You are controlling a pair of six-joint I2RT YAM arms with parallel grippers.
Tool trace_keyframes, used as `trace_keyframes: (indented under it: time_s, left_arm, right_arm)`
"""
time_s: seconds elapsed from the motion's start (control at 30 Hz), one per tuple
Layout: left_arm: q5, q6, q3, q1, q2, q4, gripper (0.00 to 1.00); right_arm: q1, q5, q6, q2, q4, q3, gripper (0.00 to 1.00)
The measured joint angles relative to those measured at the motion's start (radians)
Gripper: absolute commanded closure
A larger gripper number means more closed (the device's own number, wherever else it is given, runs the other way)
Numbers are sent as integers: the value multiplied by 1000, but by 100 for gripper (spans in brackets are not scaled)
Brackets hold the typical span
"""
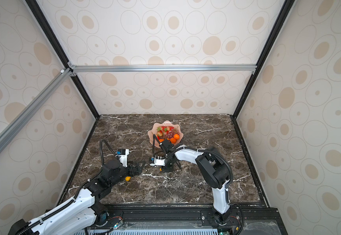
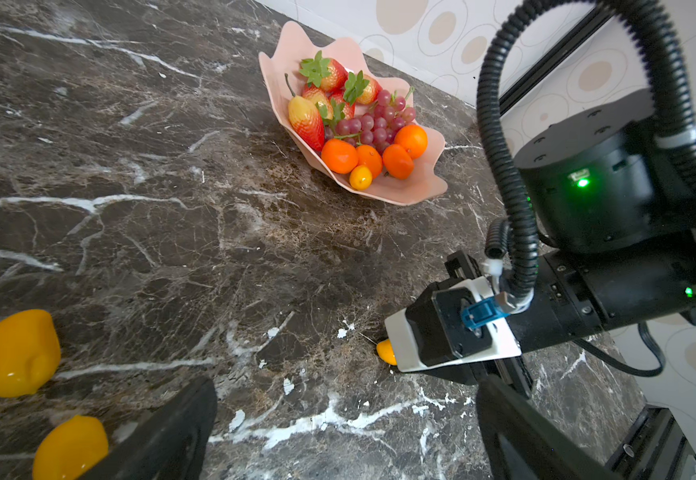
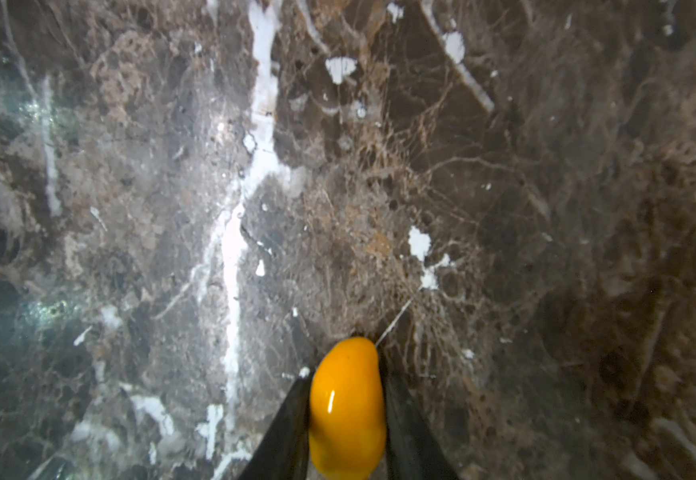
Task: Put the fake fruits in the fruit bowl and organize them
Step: 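Lift the yellow fruit and carry it over the pink bowl with the right gripper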
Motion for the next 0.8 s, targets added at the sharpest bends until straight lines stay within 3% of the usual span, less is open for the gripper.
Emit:
trace_keyframes:
  time_s: [0.2,0.4,0.57,0.8]
  left_arm:
    - [-2,0,0,0,2,0,2]
    - [3,3,0,1,43,8,2]
    - [28,5,10,10,111,50,2]
    - [118,-2,71,43,269,195,2]
  right_arm:
    - [-3,-25,8,-32,14,-23,71]
    - [-41,-111,58,-158,95,-92,73]
    - [-114,-194,123,-255,190,-141,73]
    - [-197,-240,225,-266,285,-142,73]
